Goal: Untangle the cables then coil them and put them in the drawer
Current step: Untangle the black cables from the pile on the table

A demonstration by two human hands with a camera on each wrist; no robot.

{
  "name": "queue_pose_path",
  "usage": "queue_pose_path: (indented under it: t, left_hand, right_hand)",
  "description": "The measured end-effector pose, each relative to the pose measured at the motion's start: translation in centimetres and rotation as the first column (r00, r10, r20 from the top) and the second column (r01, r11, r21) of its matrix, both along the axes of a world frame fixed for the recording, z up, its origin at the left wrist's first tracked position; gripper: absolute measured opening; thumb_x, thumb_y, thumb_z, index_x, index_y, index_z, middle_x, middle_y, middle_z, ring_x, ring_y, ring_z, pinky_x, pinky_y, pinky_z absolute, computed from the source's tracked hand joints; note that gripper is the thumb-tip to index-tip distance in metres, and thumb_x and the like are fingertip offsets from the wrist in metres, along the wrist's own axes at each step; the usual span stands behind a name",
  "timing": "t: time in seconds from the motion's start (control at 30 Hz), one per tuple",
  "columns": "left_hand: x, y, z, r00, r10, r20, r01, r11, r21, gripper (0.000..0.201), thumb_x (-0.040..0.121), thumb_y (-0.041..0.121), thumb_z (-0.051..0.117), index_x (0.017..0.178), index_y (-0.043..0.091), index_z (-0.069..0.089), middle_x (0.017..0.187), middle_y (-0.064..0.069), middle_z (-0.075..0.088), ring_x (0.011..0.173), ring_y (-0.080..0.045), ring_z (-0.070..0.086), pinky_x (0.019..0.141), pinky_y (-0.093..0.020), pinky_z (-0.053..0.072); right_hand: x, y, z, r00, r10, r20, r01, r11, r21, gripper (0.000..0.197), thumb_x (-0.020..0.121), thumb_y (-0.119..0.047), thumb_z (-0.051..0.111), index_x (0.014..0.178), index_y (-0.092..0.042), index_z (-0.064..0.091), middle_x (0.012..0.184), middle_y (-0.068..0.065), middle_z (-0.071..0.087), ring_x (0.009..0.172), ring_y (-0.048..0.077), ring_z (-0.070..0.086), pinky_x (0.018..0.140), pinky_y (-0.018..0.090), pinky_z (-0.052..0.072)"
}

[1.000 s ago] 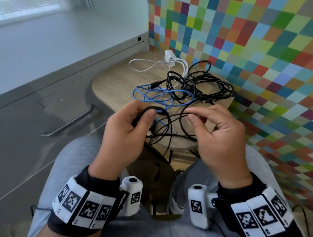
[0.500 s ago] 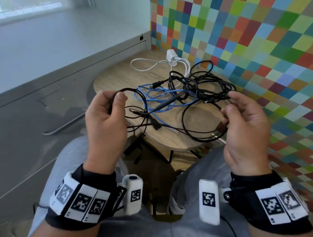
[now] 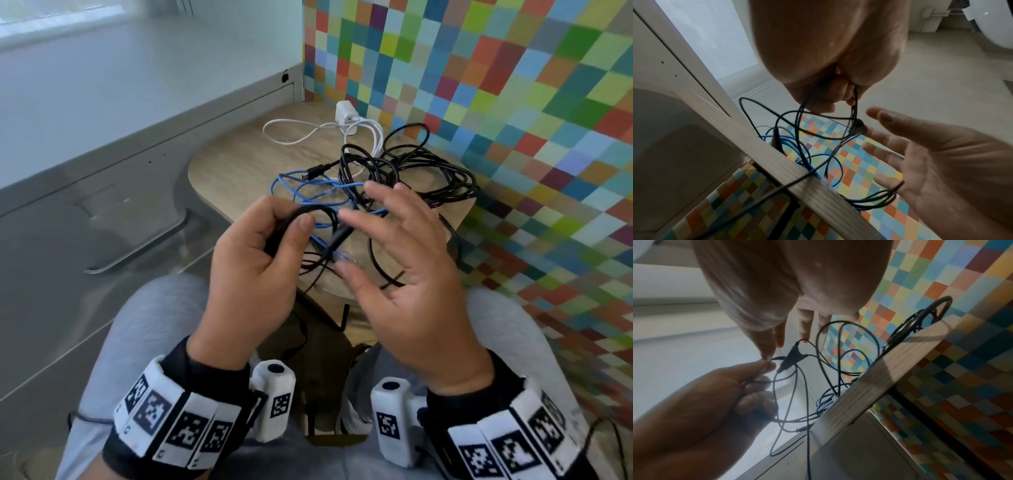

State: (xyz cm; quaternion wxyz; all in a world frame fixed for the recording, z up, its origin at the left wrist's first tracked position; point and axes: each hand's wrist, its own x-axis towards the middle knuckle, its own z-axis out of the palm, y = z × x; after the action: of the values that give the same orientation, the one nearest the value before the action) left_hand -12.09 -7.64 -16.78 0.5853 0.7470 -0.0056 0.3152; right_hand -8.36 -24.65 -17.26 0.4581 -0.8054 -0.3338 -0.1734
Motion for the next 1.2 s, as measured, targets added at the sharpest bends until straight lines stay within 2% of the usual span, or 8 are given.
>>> queue_pose_path:
  t: [0.17, 0.33, 0.47, 0.6, 0.73, 1.0, 1.1, 1.2]
  left_hand:
    - [-0.5, -0.5, 0.5, 0.998, -0.061, -0.002, 0.061, 0.997, 0.05, 0.013, 0.099, 0.012, 0.059, 0.095, 0.024, 0.063, 0.078, 0.026, 0.066, 0.069, 0.007, 0.06, 0.068, -0.009, 0.044]
    - [-0.3, 0.6, 0.4, 0.999, 0.039, 0.028, -0.039, 0.999, -0.003, 0.014, 0.102, 0.016, 0.061, 0.088, 0.017, 0.063, 0.066, 0.003, 0.057, 0.057, -0.018, 0.051, 0.054, -0.029, 0.044]
    - [0.3, 1.8, -0.1, 0.981, 0.191, -0.031, -0.193, 0.971, -0.144, 0.016, 0.103, 0.019, 0.06, 0.087, 0.019, 0.063, 0.062, 0.009, 0.052, 0.052, -0.009, 0.045, 0.049, -0.037, 0.044]
    - [0.8, 2.7, -0.4, 0.961, 0.264, -0.077, -0.275, 0.911, -0.306, 0.018, 0.1, 0.026, 0.059, 0.083, 0.022, 0.064, 0.064, 0.001, 0.049, 0.052, -0.012, 0.046, 0.049, -0.025, 0.045]
    - [0.7, 2.8, -0.2, 0.976, 0.206, -0.073, -0.218, 0.894, -0.391, 0.021, 0.098, 0.028, 0.058, 0.079, 0.025, 0.065, 0.06, 0.0, 0.042, 0.054, -0.017, 0.039, 0.05, -0.027, 0.041]
    - [0.0, 1.8, 0.1, 0.998, -0.062, 0.0, 0.057, 0.918, -0.393, 0.02, 0.094, 0.029, 0.055, 0.09, 0.022, 0.074, 0.058, 0.008, 0.042, 0.05, -0.009, 0.035, 0.051, -0.028, 0.027]
    - [-0.2, 1.5, 0.2, 0.992, -0.129, 0.0, 0.12, 0.919, -0.376, 0.023, 0.093, 0.028, 0.053, 0.097, 0.018, 0.074, 0.061, 0.005, 0.049, 0.054, -0.015, 0.037, 0.053, -0.042, 0.023]
    - [-0.3, 1.1, 0.4, 0.98, -0.199, 0.025, 0.193, 0.898, -0.395, 0.025, 0.094, 0.029, 0.052, 0.098, 0.023, 0.076, 0.063, 0.001, 0.051, 0.059, -0.021, 0.04, 0.053, -0.033, 0.032]
  right_hand:
    - [0.8, -0.2, -0.8, 0.997, -0.073, -0.024, 0.072, 0.997, -0.03, 0.028, 0.087, -0.03, 0.077, 0.114, -0.032, 0.073, 0.144, -0.005, 0.056, 0.147, 0.021, 0.04, 0.115, 0.068, 0.03]
    - [1.8, -1.2, -0.6, 0.99, -0.12, -0.068, 0.128, 0.981, 0.145, 0.009, 0.098, -0.019, 0.07, 0.105, -0.018, 0.065, 0.115, -0.001, 0.067, 0.117, 0.02, 0.063, 0.1, 0.05, 0.051]
    - [2.5, -2.1, 0.1, 0.962, -0.098, -0.253, 0.204, 0.876, 0.436, 0.021, 0.104, -0.005, 0.058, 0.103, -0.025, 0.053, 0.096, 0.013, 0.072, 0.094, 0.024, 0.073, 0.088, 0.034, 0.058]
    - [3.5, -2.9, 0.0, 0.932, -0.125, -0.34, 0.308, 0.77, 0.559, 0.011, 0.106, -0.009, 0.049, 0.105, -0.021, 0.049, 0.079, 0.003, 0.07, 0.077, 0.034, 0.071, 0.082, 0.043, 0.059]
    - [4.3, -3.6, 0.0, 0.901, -0.104, -0.421, 0.37, 0.692, 0.62, 0.019, 0.105, 0.001, 0.043, 0.112, -0.016, 0.048, 0.089, 0.008, 0.068, 0.073, 0.025, 0.07, 0.078, 0.037, 0.059]
    - [3.6, -2.9, -0.3, 0.949, -0.112, -0.294, 0.25, 0.837, 0.486, 0.045, 0.1, 0.009, 0.049, 0.128, -0.026, 0.055, 0.104, 0.014, 0.068, 0.099, 0.02, 0.068, 0.096, 0.031, 0.054]
    - [3.0, -2.6, -0.1, 0.97, -0.108, -0.22, 0.192, 0.891, 0.41, 0.048, 0.102, 0.008, 0.049, 0.138, -0.022, 0.055, 0.108, 0.015, 0.064, 0.097, 0.024, 0.066, 0.093, 0.027, 0.053]
    - [2.2, -2.3, 0.1, 0.989, -0.097, -0.114, 0.13, 0.934, 0.332, 0.046, 0.103, 0.011, 0.047, 0.135, -0.019, 0.062, 0.113, 0.016, 0.059, 0.088, 0.024, 0.063, 0.084, 0.025, 0.054]
